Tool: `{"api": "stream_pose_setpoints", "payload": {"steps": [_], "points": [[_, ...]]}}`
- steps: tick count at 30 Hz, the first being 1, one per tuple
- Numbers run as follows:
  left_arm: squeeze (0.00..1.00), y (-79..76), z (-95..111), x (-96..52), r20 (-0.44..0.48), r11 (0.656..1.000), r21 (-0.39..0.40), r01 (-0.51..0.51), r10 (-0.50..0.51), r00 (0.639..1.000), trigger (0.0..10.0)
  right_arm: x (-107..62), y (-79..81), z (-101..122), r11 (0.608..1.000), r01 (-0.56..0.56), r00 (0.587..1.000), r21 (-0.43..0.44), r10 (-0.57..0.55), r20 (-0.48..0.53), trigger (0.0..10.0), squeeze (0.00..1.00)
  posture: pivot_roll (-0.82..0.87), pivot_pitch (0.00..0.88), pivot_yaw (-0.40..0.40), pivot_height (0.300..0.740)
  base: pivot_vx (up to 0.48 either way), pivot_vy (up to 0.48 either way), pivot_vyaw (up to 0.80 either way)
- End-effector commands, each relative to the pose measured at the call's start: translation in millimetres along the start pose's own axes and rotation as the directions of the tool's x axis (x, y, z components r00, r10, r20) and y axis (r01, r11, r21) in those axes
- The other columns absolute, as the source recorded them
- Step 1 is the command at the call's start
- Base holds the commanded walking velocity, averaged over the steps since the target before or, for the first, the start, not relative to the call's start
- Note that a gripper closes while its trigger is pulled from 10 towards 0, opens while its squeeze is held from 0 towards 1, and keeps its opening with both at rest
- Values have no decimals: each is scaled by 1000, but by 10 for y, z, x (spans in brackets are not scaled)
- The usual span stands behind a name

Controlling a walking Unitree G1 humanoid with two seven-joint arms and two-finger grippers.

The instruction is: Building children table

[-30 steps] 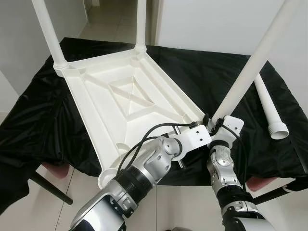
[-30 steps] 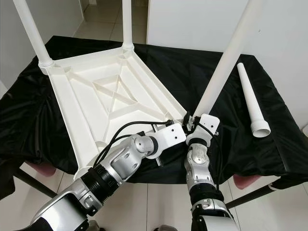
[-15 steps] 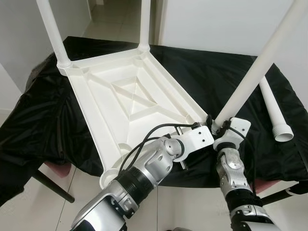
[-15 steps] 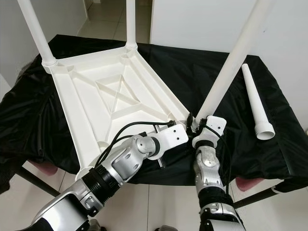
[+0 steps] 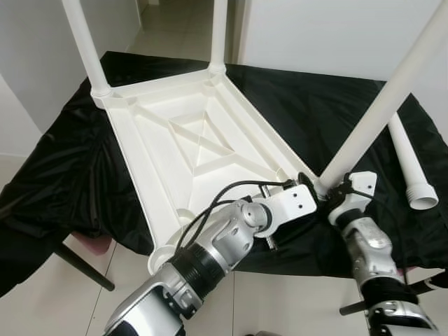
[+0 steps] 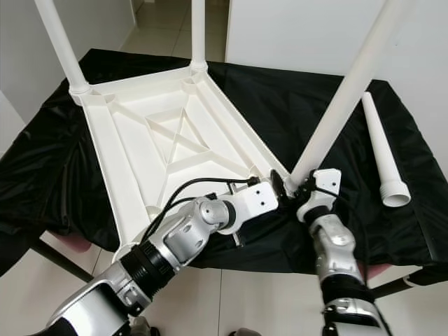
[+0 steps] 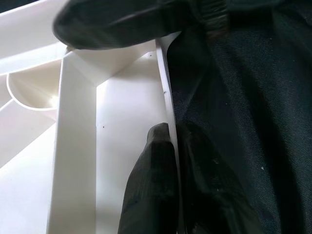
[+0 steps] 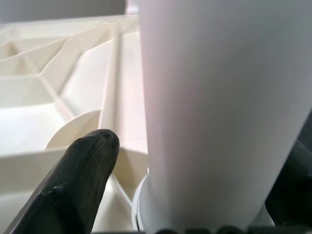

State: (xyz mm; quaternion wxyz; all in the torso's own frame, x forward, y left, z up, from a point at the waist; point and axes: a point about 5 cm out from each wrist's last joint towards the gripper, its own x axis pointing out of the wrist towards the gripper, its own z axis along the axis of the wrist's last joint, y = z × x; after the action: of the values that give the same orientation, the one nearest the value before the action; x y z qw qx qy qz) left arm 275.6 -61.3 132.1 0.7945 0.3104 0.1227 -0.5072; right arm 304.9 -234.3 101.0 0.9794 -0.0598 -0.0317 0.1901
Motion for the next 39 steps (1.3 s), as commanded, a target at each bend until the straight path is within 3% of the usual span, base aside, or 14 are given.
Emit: {"api": "stream_pose_setpoints", "payload": {"steps": [1, 9, 17, 18, 19, 20, 21, 39], "points": [[0, -95, -14, 37, -23, 998, 35, 61, -60, 998, 10000, -53, 130, -201, 992, -117, 988, 46, 121, -95, 10000, 0, -11, 35, 8, 740, 0, 0, 0], [0, -88, -19, 32, -25, 998, 34, 58, -57, 998, 10000, -116, 11, -233, 983, -183, 971, 21, 184, -153, 10000, 0, -4, 35, 8, 740, 0, 0, 0], [0, -82, -29, 21, -29, 998, 31, 54, -53, 998, 10000, -209, -100, -333, 981, -185, 954, 56, 193, -230, 10000, 0, 6, 36, 8, 740, 0, 0, 0], [0, -81, -30, 20, -29, 998, 30, 54, -53, 998, 10000, -223, -102, -353, 979, -188, 951, 78, 201, -235, 7882, 0, 6, 36, 9, 740, 0, 0, 0], [0, -81, -31, 19, -30, 998, 30, 54, -53, 998, 10000, -241, -96, -381, 976, -189, 947, 106, 210, -242, 2980, 0, 6, 35, 10, 740, 0, 0, 0], [0, -81, -31, 19, -30, 998, 30, 54, -53, 998, 10000, -241, -96, -381, 976, -189, 947, 106, 210, -242, 2980, 0, 6, 35, 10, 740, 0, 0, 0], [0, -80, -31, 19, -30, 998, 31, 54, -53, 998, 10000, -256, -92, -402, 973, -190, 945, 130, 217, -244, 0, 0, 4, 35, 11, 740, 0, 0, 0], [0, -77, -19, 23, -27, 998, 34, 57, -56, 998, 10000, -360, 52, -590, 958, -140, 952, 251, 200, -230, 0, 0, 0, 34, 9, 740, 0, 0, 0]]}}
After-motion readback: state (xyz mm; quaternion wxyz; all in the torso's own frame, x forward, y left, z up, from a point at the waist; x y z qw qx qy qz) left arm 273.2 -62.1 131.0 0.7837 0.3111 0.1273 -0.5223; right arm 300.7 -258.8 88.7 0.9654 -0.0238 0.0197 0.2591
